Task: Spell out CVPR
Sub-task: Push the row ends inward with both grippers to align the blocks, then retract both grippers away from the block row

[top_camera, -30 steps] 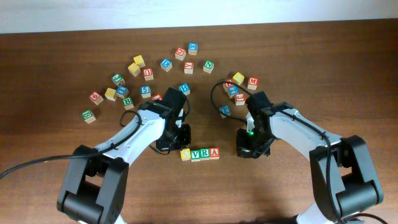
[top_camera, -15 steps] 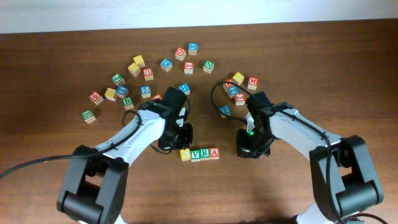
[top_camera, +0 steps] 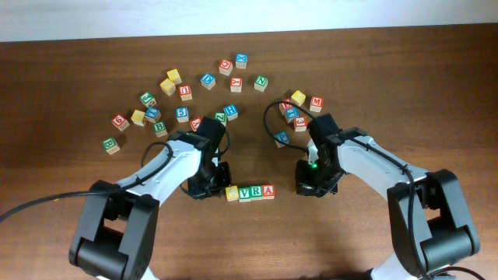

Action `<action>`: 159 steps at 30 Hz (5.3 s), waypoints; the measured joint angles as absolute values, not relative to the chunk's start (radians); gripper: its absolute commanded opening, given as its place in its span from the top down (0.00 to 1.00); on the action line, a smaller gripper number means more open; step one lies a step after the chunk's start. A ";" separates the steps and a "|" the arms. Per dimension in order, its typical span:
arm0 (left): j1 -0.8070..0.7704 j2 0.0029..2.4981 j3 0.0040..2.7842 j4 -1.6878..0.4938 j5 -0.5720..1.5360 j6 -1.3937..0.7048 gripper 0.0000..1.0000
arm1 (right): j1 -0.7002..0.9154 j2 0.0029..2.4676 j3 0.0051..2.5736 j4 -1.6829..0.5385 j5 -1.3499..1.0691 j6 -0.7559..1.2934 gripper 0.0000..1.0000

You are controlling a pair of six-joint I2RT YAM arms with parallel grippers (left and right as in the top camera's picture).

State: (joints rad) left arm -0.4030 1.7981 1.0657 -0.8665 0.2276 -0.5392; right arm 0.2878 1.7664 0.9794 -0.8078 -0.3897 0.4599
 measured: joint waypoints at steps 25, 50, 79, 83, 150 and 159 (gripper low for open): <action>-0.393 1.798 1.180 -0.840 0.174 -0.466 1.00 | 0.288 1.766 0.979 -0.797 -0.390 0.466 0.92; -0.530 1.822 1.175 -0.890 0.124 -0.521 1.00 | 0.288 1.766 0.961 -0.788 -0.390 0.472 0.92; -0.443 1.826 1.072 -0.894 0.238 -0.520 1.00 | 0.415 1.766 0.960 -0.649 -0.392 0.577 0.93; -0.451 1.826 1.072 -0.865 0.256 -0.521 1.00 | 0.415 1.766 0.960 -0.649 -0.404 0.578 0.93; -0.246 1.155 1.069 -0.894 0.039 -0.472 0.01 | 0.085 0.343 0.950 -1.224 -0.096 0.502 0.02; -0.246 1.155 1.069 -0.894 0.039 -0.472 0.01 | 0.085 0.343 0.950 -1.221 -0.132 0.501 0.02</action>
